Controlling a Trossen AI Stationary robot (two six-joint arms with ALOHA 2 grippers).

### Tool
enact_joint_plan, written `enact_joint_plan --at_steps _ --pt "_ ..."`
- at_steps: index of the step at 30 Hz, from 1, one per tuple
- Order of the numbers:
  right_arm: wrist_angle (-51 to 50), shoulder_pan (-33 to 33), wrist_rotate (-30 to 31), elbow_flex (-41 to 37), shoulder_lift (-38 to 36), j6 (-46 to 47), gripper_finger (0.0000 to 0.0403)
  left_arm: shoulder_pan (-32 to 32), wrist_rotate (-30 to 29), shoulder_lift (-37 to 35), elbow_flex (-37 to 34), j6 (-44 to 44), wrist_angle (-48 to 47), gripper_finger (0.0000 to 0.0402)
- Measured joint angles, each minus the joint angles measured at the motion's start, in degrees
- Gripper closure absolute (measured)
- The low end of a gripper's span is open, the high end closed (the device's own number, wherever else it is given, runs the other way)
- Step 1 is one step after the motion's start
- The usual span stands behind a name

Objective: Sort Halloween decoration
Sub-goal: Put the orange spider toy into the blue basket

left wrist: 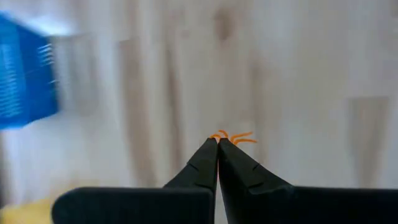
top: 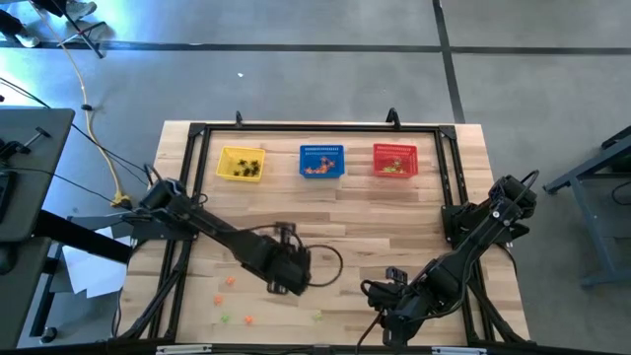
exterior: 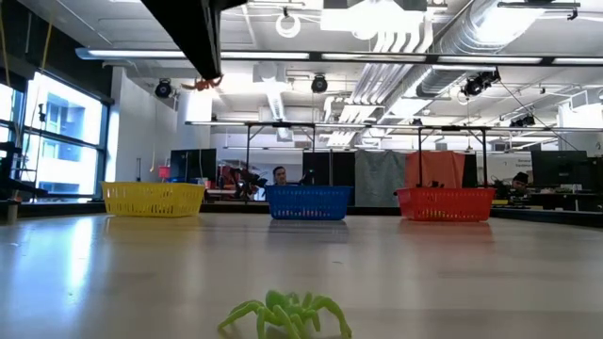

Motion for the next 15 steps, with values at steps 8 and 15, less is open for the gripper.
enact_joint_plan --at_steps 8,15 --pt "0.1 0.0 0.0 0.0 0.0 0.0 0.0243 5.6 -3.2 -16.0 -18.1 -2.0 2.7 0.0401" --pt "0.1 0.0 0.0 0.0 0.0 0.0 0.0243 17.1 -1.1 -30.8 -34.1 11.3 22.6 0.0401"
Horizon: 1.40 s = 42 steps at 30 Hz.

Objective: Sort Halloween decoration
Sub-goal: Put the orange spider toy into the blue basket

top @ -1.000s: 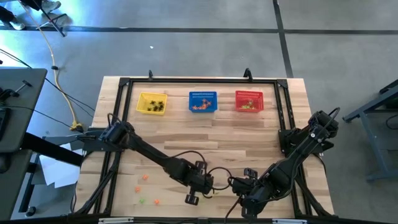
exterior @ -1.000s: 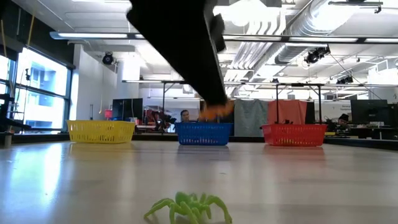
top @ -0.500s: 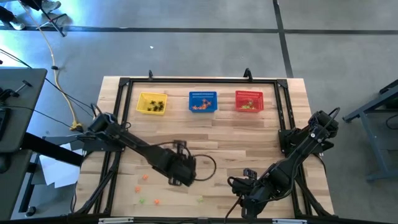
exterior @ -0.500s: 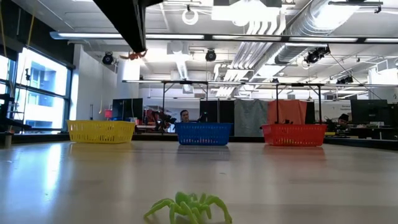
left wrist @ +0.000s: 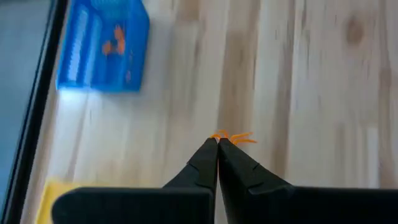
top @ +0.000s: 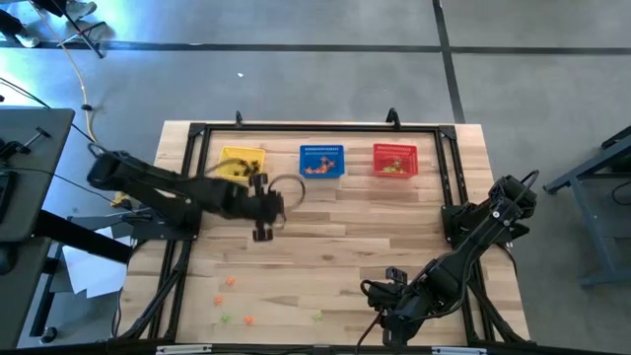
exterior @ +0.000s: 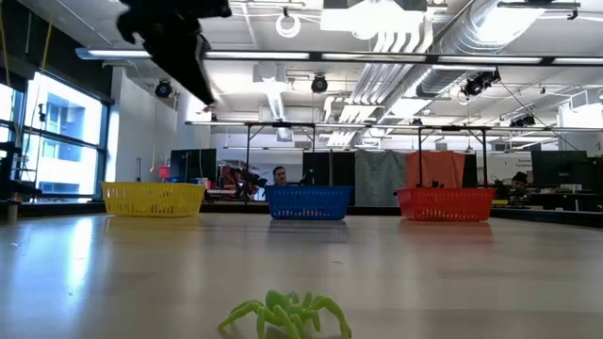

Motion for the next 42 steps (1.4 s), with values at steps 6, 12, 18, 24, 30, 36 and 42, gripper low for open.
enact_joint_plan --at_steps 6,12,18,24,30,36,42 --pt "0.0 0.0 0.0 0.0 0.0 0.0 0.0243 15.4 11.2 -1.3 -7.4 16.8 24.0 0.0401" --pt "0.0 0.0 0.0 0.0 0.0 0.0 0.0243 27.9 24.8 5.9 -8.5 23.0 41.0 0.0401" --pt "0.0 0.0 0.0 0.0 0.0 0.0 0.0243 34.6 27.5 15.6 -8.5 24.0 56.9 0.0401" --pt "0.0 0.0 0.0 0.0 0.0 0.0 0.0243 37.7 27.5 22.5 -8.5 18.6 65.0 0.0401" --pt "0.0 0.0 0.0 0.0 0.0 0.0 0.0243 37.8 27.7 23.7 -8.5 17.7 64.9 0.0401" --pt "0.0 0.0 0.0 0.0 0.0 0.0 0.0243 37.7 28.7 23.6 -8.5 4.9 66.6 0.0384" --pt "0.0 0.0 0.0 0.0 0.0 0.0 0.0243 38.2 29.2 23.6 -8.5 -0.8 66.5 0.0302"
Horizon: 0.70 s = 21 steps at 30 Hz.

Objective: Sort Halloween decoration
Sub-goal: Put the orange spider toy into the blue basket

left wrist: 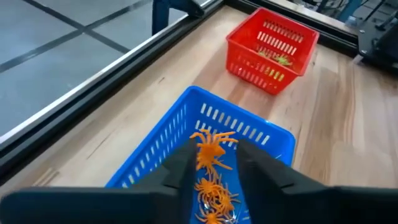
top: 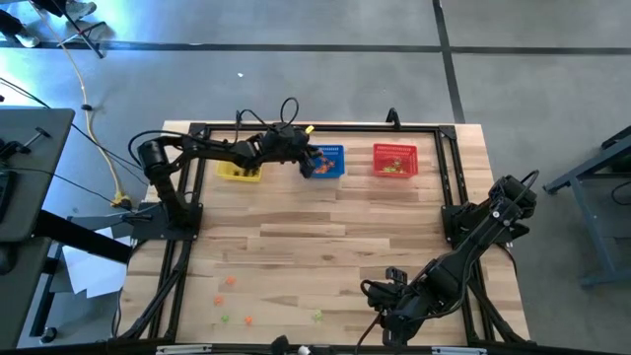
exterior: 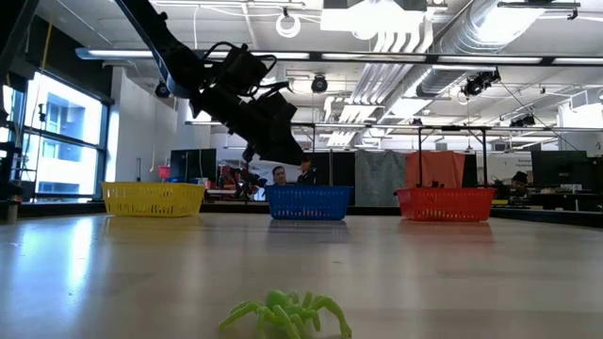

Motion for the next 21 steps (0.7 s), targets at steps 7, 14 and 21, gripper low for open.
enact_joint_plan --at_steps 7,14,21 --pt "0.0 0.0 0.0 0.0 0.0 0.0 0.0243 -0.7 0.4 0.0 0.0 1.9 0.0 0.0226" --pt "0.0 0.0 0.0 0.0 0.0 0.0 0.0243 -1.4 2.8 0.0 0.0 7.8 -1.1 0.0216" --pt "0.0 0.0 0.0 0.0 0.0 0.0 0.0243 -2.7 0.2 0.0 0.0 25.4 -5.8 0.0216"
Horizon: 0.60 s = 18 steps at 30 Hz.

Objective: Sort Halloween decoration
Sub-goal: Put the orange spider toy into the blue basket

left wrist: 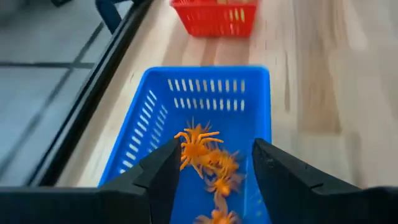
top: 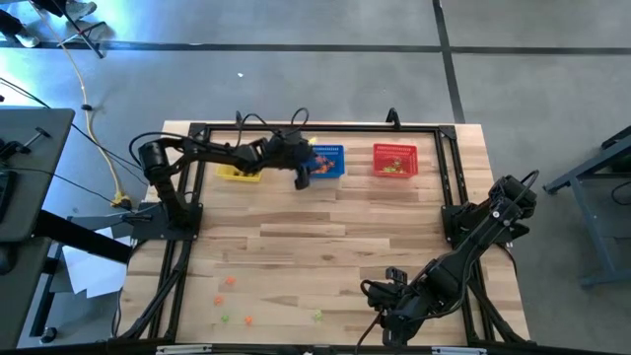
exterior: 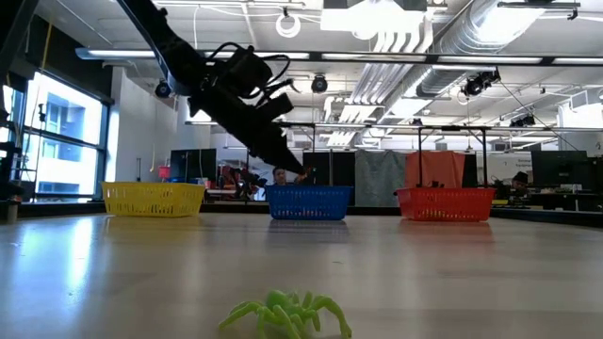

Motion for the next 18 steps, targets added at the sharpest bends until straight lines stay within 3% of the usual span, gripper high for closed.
enact_joint_plan --at_steps 9,18 --pt "0.0 0.0 0.0 0.0 0.0 0.0 0.0243 -3.0 -10.9 0.0 0.0 19.4 -4.1 0.0216" --pt "0.0 0.0 0.0 0.0 0.0 0.0 0.0243 -3.8 -11.9 0.0 0.0 14.0 -4.0 0.0216"
